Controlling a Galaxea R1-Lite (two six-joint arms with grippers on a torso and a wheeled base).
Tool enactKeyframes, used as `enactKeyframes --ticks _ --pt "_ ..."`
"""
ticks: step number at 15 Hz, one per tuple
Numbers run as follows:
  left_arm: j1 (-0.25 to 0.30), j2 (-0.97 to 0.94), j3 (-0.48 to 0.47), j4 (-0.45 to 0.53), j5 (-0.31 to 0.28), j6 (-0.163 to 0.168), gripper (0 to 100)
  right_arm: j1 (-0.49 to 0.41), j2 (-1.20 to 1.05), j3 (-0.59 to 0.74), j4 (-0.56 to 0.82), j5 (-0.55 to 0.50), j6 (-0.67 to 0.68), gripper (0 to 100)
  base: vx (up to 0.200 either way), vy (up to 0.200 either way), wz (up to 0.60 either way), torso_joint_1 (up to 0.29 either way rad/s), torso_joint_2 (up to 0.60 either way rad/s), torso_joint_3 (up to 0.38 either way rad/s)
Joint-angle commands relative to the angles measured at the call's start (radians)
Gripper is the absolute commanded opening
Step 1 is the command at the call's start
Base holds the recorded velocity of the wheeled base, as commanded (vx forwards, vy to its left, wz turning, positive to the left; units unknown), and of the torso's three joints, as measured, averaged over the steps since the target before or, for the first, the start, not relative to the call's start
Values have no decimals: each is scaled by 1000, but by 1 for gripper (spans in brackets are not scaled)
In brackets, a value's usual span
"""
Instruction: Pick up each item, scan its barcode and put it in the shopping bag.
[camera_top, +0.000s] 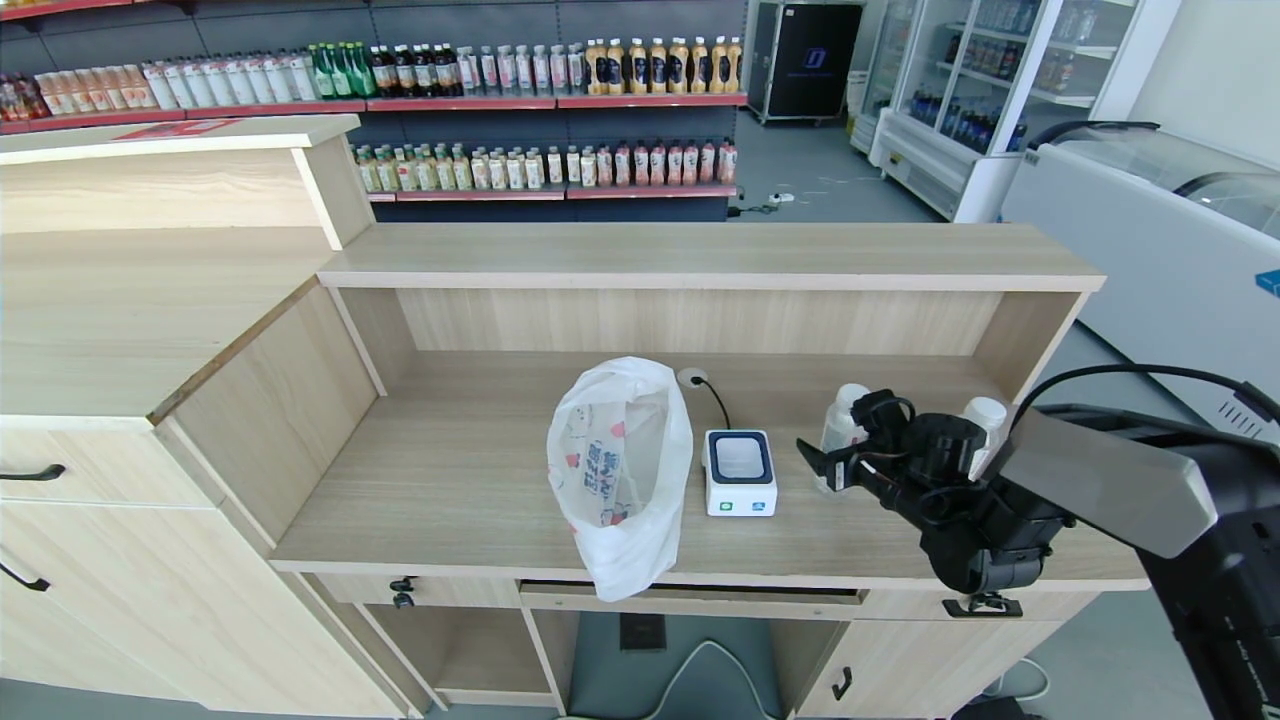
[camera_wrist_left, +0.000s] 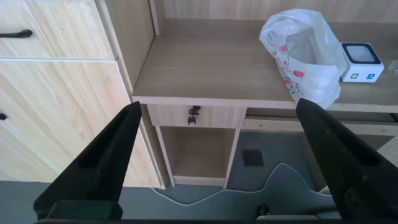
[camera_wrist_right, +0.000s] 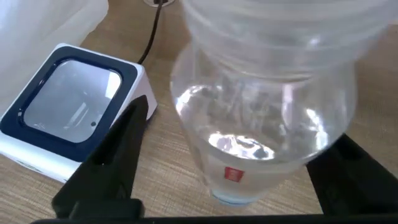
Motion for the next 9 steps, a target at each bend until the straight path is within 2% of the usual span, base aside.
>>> enactKeyframes --ticks 1,9 --pt "0 0 0 0 0 0 100 0 -1 1 0 0 -5 0 0 0 0 0 0 0" --pt "0 0 0 0 0 0 100 -33 13 44 -8 -2 -22 0 0 0 0 0 0 0"
